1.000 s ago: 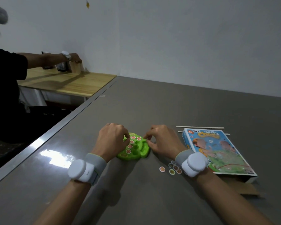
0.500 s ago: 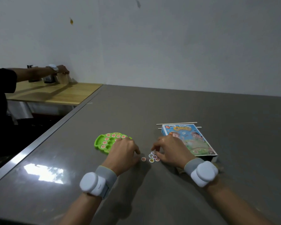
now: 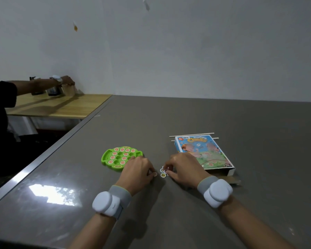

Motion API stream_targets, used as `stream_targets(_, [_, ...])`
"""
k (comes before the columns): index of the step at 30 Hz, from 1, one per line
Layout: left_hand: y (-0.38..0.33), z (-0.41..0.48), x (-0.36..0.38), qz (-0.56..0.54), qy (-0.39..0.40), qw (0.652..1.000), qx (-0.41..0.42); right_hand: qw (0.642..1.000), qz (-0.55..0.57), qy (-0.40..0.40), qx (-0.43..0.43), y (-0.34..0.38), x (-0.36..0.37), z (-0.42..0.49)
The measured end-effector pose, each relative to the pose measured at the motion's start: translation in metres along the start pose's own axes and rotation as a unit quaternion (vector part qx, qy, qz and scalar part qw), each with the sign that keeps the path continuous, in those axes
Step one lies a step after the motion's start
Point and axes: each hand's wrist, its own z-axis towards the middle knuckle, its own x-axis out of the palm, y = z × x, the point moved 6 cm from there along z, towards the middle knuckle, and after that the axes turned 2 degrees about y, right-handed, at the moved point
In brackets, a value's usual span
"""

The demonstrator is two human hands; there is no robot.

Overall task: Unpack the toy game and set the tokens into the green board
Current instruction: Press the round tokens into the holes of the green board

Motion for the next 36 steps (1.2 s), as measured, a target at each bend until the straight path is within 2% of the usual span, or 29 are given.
stream_targets(16, [0.017, -0.005, -0.023, -0.046, -0.041, 0.998, -0.023, 0.997, 0.068, -0.016, 0.019, -0.005, -0.014, 0.008])
stream_targets(22, [0.058, -0.010, -0.050, -0.018, -0.090, 0.993, -0.075, 0.995, 0.079, -0.054, -0.021, 0.027, -0.019, 0.033])
stream_targets(27, [0.091, -0.011, -0.052, 0.028, -0.082, 0.991, -0.102, 0.994, 0.085, -0.061, -0.037, 0.045, -0.008, 0.059])
stream_targets(36, [0.124, 0.009, -0.035, 0.045, -0.078, 0.987, -0.131, 0.992, 0.092, -0.065, -0.052, 0.052, 0.017, 0.100])
